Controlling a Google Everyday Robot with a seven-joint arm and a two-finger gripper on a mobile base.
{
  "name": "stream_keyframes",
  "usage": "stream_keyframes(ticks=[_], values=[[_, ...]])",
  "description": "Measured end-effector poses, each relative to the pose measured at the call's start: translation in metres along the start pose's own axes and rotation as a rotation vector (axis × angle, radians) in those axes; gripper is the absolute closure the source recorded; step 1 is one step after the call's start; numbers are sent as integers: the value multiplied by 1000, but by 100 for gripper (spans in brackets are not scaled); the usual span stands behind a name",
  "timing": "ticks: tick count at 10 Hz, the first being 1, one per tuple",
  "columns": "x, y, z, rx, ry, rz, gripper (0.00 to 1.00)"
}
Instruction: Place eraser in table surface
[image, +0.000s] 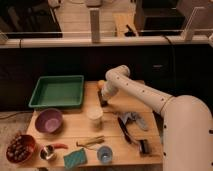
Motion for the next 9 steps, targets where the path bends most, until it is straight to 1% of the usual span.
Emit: stream_keyframes(ticks=[2,6,8,9], values=[[0,-3,1,0,-1,-10,20],[-2,-16,-3,-10,11,-37,20],[-2,-17,0,-20,16,-44,20],[-3,-18,4,-24,15,-51,20]])
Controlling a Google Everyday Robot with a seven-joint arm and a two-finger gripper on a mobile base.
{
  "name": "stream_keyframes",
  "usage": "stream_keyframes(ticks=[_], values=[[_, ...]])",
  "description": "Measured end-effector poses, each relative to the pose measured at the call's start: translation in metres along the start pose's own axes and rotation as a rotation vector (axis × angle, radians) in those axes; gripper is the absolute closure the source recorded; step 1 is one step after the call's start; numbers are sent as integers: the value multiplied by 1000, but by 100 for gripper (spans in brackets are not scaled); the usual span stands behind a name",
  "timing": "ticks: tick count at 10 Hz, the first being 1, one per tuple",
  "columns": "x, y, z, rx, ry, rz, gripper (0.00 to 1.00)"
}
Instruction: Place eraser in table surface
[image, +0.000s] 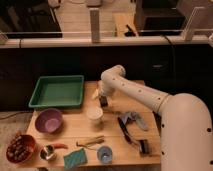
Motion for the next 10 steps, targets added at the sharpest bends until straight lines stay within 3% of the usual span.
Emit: stream_keyframes(ticks=[3,4,7,10], values=[[-10,-1,8,-9,-10,-16,21],[-9,-1,19,-17,-16,-37,27],[14,6,40,-31,-24,-69,55],[22,9,51,-40,-28,-83,85]])
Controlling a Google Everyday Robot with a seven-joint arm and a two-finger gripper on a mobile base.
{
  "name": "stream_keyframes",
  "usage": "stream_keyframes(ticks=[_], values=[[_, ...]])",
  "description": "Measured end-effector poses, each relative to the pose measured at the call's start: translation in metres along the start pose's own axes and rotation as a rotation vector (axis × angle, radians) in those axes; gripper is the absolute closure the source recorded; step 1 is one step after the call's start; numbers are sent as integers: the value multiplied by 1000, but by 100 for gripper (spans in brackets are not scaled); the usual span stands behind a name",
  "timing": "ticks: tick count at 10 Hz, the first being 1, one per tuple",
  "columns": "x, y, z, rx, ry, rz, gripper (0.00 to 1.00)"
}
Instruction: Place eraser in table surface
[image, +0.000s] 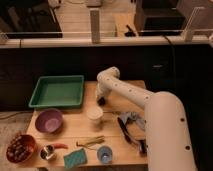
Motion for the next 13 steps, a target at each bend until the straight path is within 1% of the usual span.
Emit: stream_keyframes(ticks=[1,2,4,5,6,7,8,10,11,12,13], values=[[0,0,-2,0,0,-1,96],[-1,0,-3,0,-1,-2,99],[-2,-1,-4,0,-4,-4,100],[-6,-1,-7,5,-3,-5,100],[-7,0,-17,19,12,-3,100],[-9,0,-34,35,29,-2,98],[-8,-2,-56,54,45,-7,93],[-9,-5,-94,90,68,-13,92],[-10,-3,-113,114,83,-10,90],[-11,-2,-121,123,93,-9,87],[-12,-1,-127,122,104,-14,86]])
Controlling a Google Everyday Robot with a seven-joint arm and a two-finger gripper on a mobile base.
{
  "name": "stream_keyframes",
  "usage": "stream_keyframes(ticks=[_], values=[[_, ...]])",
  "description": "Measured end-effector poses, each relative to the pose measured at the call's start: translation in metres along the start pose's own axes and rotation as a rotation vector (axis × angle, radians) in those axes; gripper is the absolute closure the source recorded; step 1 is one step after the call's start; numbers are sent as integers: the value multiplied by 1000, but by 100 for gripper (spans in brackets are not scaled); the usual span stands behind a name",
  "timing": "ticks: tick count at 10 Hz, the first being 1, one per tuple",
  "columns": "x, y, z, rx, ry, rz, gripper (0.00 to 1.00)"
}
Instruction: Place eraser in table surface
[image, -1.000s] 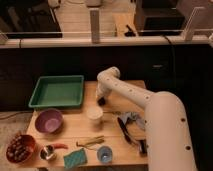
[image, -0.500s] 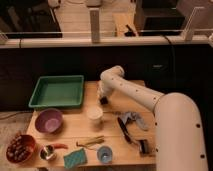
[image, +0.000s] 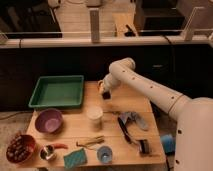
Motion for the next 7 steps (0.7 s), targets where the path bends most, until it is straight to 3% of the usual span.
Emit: stream_keyframes(ticks=[4,7], values=[[-2,-2,6,-20,2,-6,86],[-7,10,32,-22,-34,11,78]])
